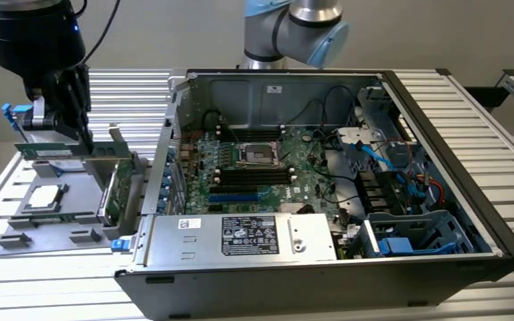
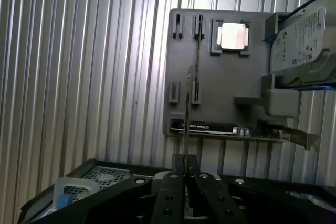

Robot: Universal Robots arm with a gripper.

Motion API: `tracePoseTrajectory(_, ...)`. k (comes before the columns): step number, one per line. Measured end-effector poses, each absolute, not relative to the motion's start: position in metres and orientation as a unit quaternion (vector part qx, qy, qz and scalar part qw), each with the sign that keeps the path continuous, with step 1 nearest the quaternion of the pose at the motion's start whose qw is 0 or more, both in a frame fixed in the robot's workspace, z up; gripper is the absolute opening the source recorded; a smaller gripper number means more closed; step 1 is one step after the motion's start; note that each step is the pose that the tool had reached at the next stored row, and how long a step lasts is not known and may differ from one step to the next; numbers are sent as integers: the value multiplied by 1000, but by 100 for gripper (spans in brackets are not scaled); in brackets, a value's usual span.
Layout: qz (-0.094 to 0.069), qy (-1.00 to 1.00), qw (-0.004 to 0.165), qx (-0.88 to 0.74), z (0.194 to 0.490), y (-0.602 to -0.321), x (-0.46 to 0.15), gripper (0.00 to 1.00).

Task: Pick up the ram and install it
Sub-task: 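Pick up the ram and move it above insertion slot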

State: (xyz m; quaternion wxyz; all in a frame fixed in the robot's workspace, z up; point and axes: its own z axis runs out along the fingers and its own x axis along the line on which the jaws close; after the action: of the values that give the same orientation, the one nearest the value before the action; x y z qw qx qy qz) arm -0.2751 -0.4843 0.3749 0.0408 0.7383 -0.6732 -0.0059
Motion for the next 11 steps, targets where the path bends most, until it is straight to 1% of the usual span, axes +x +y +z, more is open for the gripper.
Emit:
tracePoseTrajectory(5,-6,-673,41,738,386,-481,-259,14)
tracePoseTrajectory(11,-6,-673,41,738,393,-475,-243,14)
